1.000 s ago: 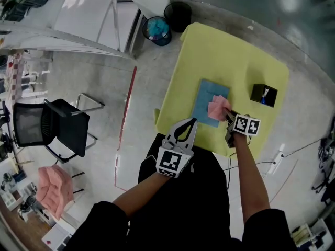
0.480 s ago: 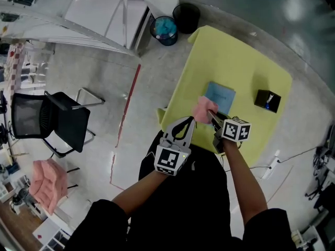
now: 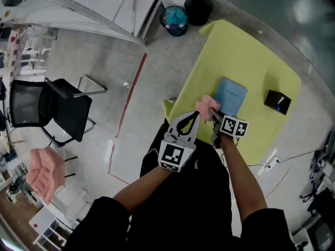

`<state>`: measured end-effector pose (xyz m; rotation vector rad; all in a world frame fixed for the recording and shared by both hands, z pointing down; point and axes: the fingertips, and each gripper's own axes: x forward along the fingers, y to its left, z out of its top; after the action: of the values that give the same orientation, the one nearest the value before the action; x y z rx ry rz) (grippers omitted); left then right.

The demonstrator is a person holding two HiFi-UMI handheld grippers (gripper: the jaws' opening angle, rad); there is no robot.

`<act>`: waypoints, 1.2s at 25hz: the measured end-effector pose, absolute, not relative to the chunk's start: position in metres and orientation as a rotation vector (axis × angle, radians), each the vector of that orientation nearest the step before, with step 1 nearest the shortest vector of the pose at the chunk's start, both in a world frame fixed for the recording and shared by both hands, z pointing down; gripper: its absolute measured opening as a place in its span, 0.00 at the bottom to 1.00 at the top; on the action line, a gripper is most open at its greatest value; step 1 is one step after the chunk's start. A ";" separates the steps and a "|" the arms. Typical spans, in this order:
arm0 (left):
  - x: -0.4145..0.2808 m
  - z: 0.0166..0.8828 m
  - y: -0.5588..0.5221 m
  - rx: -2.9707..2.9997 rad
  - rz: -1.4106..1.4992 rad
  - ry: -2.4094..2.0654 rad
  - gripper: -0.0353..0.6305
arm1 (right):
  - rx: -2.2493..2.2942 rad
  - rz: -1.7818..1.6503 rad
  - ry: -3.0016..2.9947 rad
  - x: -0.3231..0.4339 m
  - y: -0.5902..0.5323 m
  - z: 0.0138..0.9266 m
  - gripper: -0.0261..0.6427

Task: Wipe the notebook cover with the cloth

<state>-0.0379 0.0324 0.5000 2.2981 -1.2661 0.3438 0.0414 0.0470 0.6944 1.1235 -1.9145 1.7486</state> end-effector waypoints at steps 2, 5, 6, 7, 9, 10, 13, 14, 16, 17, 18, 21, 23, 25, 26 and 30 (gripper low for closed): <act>-0.044 0.504 0.034 2.297 0.347 -1.267 0.06 | 1.144 1.759 -1.894 0.040 0.047 0.706 0.10; -0.050 0.510 0.038 2.292 0.362 -1.261 0.06 | 1.167 1.760 -1.858 0.041 0.047 0.721 0.10; -0.052 0.512 0.040 2.289 0.366 -1.258 0.06 | 1.172 1.753 -1.844 0.042 0.047 0.726 0.10; -0.053 0.513 0.042 2.286 0.368 -1.255 0.06 | 1.173 1.739 -1.833 0.044 0.047 0.731 0.10; -0.055 0.515 0.046 2.267 0.370 -1.255 0.06 | 1.163 1.699 -1.825 0.048 0.048 0.737 0.10; -0.056 0.517 0.049 2.255 0.372 -1.256 0.06 | 1.156 1.684 -1.828 0.049 0.049 0.739 0.10; -0.055 0.521 0.057 2.239 0.379 -1.250 0.06 | 1.136 1.645 -1.838 0.048 0.049 0.740 0.10; -0.053 0.521 0.058 2.244 0.380 -1.243 0.06 | 1.129 1.625 -1.839 0.048 0.048 0.740 0.10; -0.048 0.522 0.060 2.256 0.386 -1.228 0.06 | 1.117 1.594 -1.834 0.047 0.048 0.741 0.10; -0.046 0.522 0.061 2.261 0.389 -1.221 0.06 | 1.114 1.590 -1.832 0.046 0.048 0.741 0.10; -0.044 0.522 0.061 2.265 0.391 -1.216 0.06 | 1.112 1.590 -1.831 0.046 0.049 0.742 0.10; -0.040 0.519 0.059 2.271 0.386 -1.214 0.06 | 1.105 1.599 -1.833 0.047 0.050 0.741 0.10; -0.039 0.517 0.056 2.280 0.384 -1.214 0.06 | 1.099 1.599 -1.834 0.048 0.049 0.741 0.10; -0.039 0.516 0.054 2.287 0.390 -1.216 0.06 | 1.091 1.594 -1.837 0.047 0.049 0.741 0.10; -0.039 0.516 0.053 2.288 0.393 -1.218 0.06 | 1.086 1.591 -1.838 0.047 0.049 0.740 0.10; -0.040 0.514 0.050 2.289 0.398 -1.229 0.06 | 1.081 1.585 -1.835 0.050 0.050 0.740 0.10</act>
<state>-0.0396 0.0496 0.5140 2.2894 -1.2287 0.3983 0.0501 0.0501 0.7397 1.0806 -1.8351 1.5850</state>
